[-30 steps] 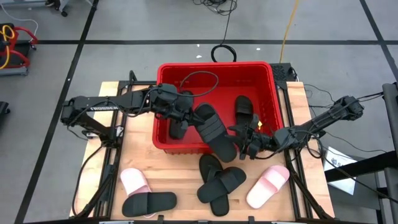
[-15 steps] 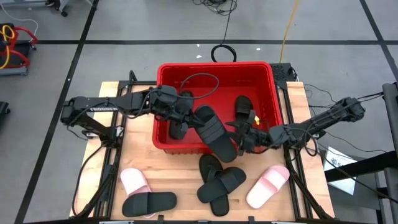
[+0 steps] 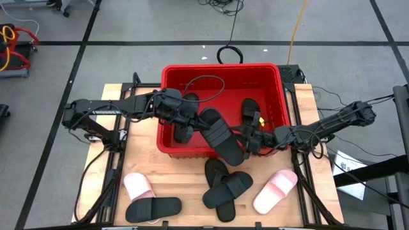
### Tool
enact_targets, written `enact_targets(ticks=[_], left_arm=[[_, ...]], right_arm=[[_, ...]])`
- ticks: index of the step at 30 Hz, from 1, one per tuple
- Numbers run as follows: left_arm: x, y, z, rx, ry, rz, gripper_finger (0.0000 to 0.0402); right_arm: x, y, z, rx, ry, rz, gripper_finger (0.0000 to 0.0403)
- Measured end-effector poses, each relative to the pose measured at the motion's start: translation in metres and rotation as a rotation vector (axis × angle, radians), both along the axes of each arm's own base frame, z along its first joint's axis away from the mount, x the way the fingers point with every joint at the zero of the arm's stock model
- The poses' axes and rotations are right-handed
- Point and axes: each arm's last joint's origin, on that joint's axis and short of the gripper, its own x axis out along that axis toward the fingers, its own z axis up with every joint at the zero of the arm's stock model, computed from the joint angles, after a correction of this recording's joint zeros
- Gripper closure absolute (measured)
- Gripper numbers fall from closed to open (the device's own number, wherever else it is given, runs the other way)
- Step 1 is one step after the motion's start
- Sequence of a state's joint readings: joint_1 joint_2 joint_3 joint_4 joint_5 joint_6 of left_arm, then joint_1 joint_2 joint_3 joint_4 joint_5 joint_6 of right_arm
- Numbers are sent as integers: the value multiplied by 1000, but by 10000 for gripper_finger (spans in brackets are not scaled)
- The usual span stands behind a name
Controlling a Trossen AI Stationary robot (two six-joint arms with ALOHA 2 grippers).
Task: Pick and place slides into bin
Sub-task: Put the black slide into the red bin
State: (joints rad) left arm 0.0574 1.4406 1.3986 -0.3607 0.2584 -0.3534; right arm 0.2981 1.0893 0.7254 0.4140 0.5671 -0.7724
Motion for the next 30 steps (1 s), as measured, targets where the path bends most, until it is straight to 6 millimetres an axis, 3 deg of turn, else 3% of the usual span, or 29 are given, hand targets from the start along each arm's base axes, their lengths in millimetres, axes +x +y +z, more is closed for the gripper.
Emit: enact_targets(ticks=[4,19,30], left_arm=[[0,0,0,4,1,0,401],[0,0,0,16,0,18,395],[0,0,0,25,-4,15,291]], right_arm=[[0,0,0,24,-4,-4,391],[0,0,1,29,-14,-9,399],[0,-2,2,41,-38,-58,399]])
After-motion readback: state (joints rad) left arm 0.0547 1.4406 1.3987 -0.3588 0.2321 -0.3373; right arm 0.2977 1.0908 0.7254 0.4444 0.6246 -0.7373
